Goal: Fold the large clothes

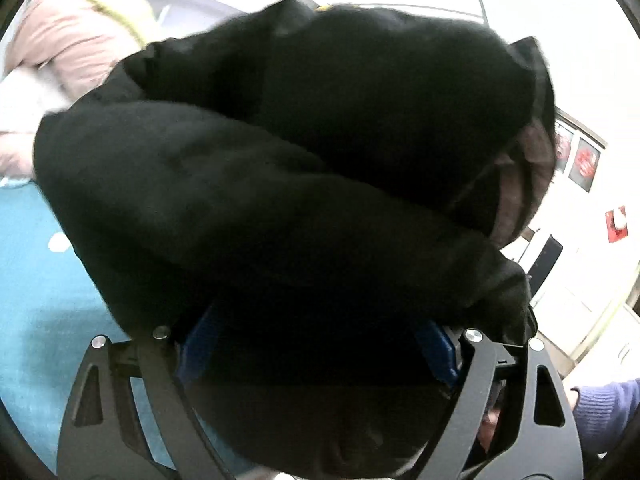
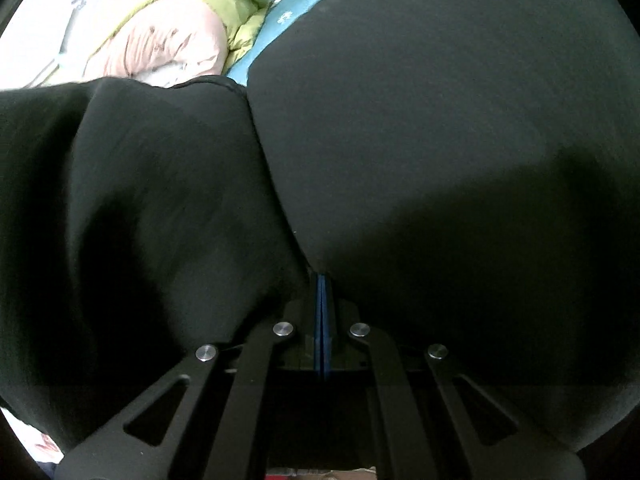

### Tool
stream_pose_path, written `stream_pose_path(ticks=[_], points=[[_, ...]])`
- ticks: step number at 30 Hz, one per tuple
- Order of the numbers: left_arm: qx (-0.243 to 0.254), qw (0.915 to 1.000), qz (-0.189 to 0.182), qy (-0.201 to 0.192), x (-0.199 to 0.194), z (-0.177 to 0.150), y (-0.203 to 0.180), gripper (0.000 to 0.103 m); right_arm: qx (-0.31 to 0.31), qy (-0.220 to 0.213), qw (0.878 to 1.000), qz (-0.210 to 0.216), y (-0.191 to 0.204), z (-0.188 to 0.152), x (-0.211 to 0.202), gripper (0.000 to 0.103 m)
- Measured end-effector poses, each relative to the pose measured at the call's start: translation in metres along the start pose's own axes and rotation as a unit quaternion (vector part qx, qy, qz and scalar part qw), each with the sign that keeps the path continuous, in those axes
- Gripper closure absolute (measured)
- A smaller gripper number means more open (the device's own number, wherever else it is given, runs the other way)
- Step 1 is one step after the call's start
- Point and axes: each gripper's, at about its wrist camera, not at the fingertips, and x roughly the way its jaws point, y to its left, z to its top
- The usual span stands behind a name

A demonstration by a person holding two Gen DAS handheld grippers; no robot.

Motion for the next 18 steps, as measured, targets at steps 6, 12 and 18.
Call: stream_pose_path(ticks=[6, 12, 18], points=[[0.031, 0.9993, -0.021, 0.009, 0.039, 0.02, -0.013, 0.016, -0.033, -0.03, 0.999, -0.009, 0.002, -0.003, -0.025, 0.103], [0.039, 0.9984, -0.032, 0.025, 0.06, 0.037, -0.017, 0.014, -0.116, -0.127, 0.984, -0.039, 0.021, -0.011, -0.122, 0.05], [0.043, 0.998, -0.033, 0.033, 0.049, 0.048, -0.032, 0.014, -0.113, -0.167, 0.979, 0.026, 0.028, 0.027, -0.174, 0.027]])
